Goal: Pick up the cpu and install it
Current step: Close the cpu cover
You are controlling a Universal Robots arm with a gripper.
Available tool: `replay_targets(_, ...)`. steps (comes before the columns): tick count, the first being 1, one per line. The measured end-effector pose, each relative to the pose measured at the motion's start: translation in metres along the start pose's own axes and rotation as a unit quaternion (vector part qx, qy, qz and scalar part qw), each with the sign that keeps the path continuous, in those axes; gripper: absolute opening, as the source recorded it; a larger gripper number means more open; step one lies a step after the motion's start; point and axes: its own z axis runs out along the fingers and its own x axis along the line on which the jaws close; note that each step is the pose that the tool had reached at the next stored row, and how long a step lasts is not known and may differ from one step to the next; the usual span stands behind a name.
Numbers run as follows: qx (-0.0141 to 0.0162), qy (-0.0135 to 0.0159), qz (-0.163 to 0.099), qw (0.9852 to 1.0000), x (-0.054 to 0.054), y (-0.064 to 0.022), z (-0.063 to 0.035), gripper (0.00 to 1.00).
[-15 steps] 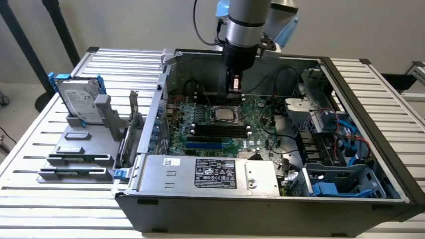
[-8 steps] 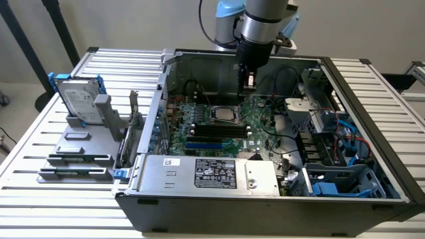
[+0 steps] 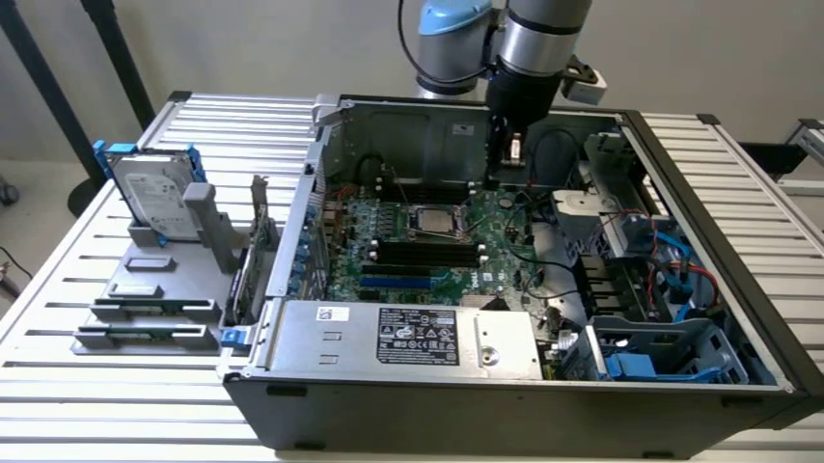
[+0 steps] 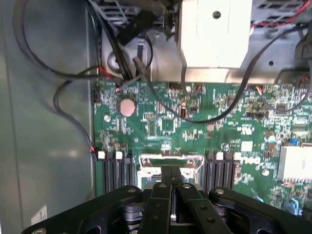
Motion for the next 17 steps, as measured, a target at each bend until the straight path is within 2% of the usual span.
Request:
replay_targets(4, -0.0001, -0.0001, -0.001, 1.0, 0.0, 0.0116, -0.0016, 0.11)
replay_targets(8, -0.0018, -0.0001, -0.002, 1.0, 0.0, 0.0144, -0.0005, 0.11)
replay_targets(13, -0.0064, 0.0, -0.003, 1.0, 0.0, 0.0168, 0.0046, 0.11)
replay_targets(17, -0.0088, -0.0001, -0.004, 1.0, 0.0, 0.0181, 0.0107, 0.11)
